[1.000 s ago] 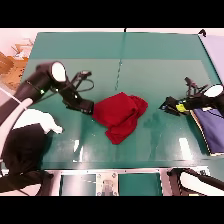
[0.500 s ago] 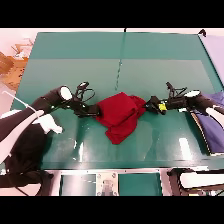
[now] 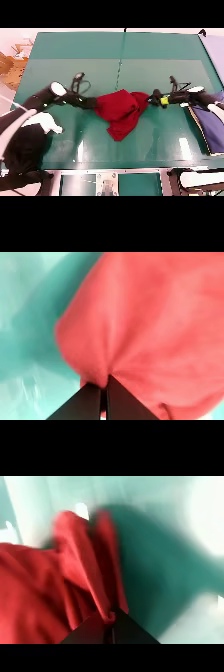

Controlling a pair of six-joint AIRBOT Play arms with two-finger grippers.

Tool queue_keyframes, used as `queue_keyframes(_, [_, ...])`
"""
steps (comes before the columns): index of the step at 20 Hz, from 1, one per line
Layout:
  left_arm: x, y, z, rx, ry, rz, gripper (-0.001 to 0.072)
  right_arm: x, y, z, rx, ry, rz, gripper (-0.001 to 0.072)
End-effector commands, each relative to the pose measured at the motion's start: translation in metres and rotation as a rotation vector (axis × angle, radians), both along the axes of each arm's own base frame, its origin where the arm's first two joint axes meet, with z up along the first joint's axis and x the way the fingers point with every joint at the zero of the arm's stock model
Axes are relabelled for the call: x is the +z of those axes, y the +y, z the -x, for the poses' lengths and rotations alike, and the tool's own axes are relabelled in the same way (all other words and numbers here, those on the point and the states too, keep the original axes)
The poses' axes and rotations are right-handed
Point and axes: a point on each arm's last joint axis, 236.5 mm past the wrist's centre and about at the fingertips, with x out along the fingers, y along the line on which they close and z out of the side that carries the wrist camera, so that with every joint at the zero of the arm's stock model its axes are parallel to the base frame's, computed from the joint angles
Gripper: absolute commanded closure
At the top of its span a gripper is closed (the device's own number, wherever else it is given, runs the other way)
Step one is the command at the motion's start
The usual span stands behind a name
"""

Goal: Fold the shirts.

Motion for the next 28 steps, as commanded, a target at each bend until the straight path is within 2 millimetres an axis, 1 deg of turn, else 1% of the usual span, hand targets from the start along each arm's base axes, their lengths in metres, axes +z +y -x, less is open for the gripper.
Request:
queue_keyframes(1, [0.095, 0.027, -0.020, 0.019, -0.173, 0.046, 0.0683, 0.079, -0.019, -0.006, 0.029, -0.144, -0.024, 0.0688])
queue_keyframes(2, [0.132, 0.031, -0.021, 0.012, -0.240, 0.063, 0.0683, 0.117, -0.024, -0.006, 0.042, -0.228, -0.008, 0.0688])
queue_keyframes(3, [0.173, 0.029, -0.018, -0.010, -0.316, 0.077, 0.0683, 0.159, -0.027, -0.003, 0.056, -0.322, 0.017, 0.0688])
queue_keyframes(5, [0.249, 0.024, -0.003, -0.054, -0.453, 0.121, 0.0683, 0.242, -0.028, 0.011, 0.071, -0.522, 0.089, 0.0688])
queue_keyframes(7, [0.321, 0.022, 0.018, -0.077, -0.583, 0.161, 0.0683, 0.319, -0.025, 0.036, 0.064, -0.717, 0.172, 0.0688])
queue_keyframes(8, [0.356, 0.023, 0.033, -0.085, -0.647, 0.179, 0.0683, 0.351, -0.023, 0.052, 0.053, -0.797, 0.207, 0.0688])
queue_keyframes(9, [0.386, 0.024, 0.046, -0.091, -0.706, 0.192, 0.0683, 0.381, -0.021, 0.070, 0.034, -0.870, 0.237, 0.0688])
queue_keyframes(10, [0.417, 0.026, 0.062, -0.100, -0.778, 0.203, 0.0682, 0.405, -0.019, 0.085, 0.019, -0.932, 0.266, 0.0688])
queue_keyframes(12, [0.471, 0.031, 0.088, -0.111, -0.919, 0.212, 0.0683, 0.447, -0.014, 0.114, -0.022, -1.041, 0.312, 0.0688])
queue_keyframes(14, [0.512, 0.042, 0.106, -0.090, -1.049, 0.185, 0.0683, 0.478, -0.009, 0.137, -0.069, -1.122, 0.332, 0.0687])
queue_keyframes(15, [0.523, 0.051, 0.108, -0.064, -1.097, 0.153, 0.0683, 0.487, -0.006, 0.146, -0.089, -1.145, 0.331, 0.0687])
queue_keyframes(16, [0.526, 0.060, 0.103, -0.034, -1.121, 0.109, 0.0683, 0.488, -0.004, 0.151, -0.096, -1.139, 0.319, 0.0687])
queue_keyframes(17, [0.521, 0.067, 0.096, -0.012, -1.121, 0.061, 0.0683, 0.482, -0.002, 0.154, -0.087, -1.112, 0.316, 0.0687])
queue_keyframes(18, [0.510, 0.075, 0.085, 0.009, -1.105, 0.006, 0.0683, 0.470, -0.002, 0.155, -0.075, -1.063, 0.316, 0.0687])
queue_keyframes(19, [0.499, 0.082, 0.073, 0.028, -1.085, -0.037, 0.0683, 0.451, -0.004, 0.154, -0.066, -0.994, 0.319, 0.0687])
queue_keyframes(20, [0.482, 0.086, 0.057, 0.041, -1.050, -0.078, 0.0683, 0.427, -0.007, 0.150, -0.050, -0.923, 0.317, 0.0687])
queue_keyframes(21, [0.462, 0.087, 0.040, 0.038, -1.007, -0.107, 0.0682, 0.402, -0.009, 0.145, -0.040, -0.852, 0.299, 0.0687])
queue_keyframes(22, [0.435, 0.083, 0.018, 0.023, -0.942, -0.122, 0.0683, 0.374, -0.013, 0.138, -0.042, -0.780, 0.272, 0.0687])
queue_keyframes(23, [0.406, 0.077, -0.001, -0.001, -0.875, -0.132, 0.0682, 0.341, -0.018, 0.130, -0.046, -0.704, 0.252, 0.0687])
queue_keyframes(25, [0.333, 0.055, -0.037, -0.064, -0.703, -0.100, 0.0682, 0.266, -0.028, 0.117, -0.068, -0.566, 0.212, 0.0687])
queue_keyframes(26, [0.293, 0.041, -0.054, -0.104, -0.619, -0.070, 0.0682, 0.227, -0.033, 0.112, -0.097, -0.501, 0.193, 0.0687])
queue_keyframes(27, [0.254, 0.028, -0.071, -0.128, -0.544, -0.029, 0.0682, 0.182, -0.039, 0.109, -0.140, -0.424, 0.175, 0.0687])
queue_keyframes(28, [0.219, 0.016, -0.086, -0.139, -0.486, 0.015, 0.0682, 0.137, -0.046, 0.108, -0.195, -0.349, 0.166, 0.0687])
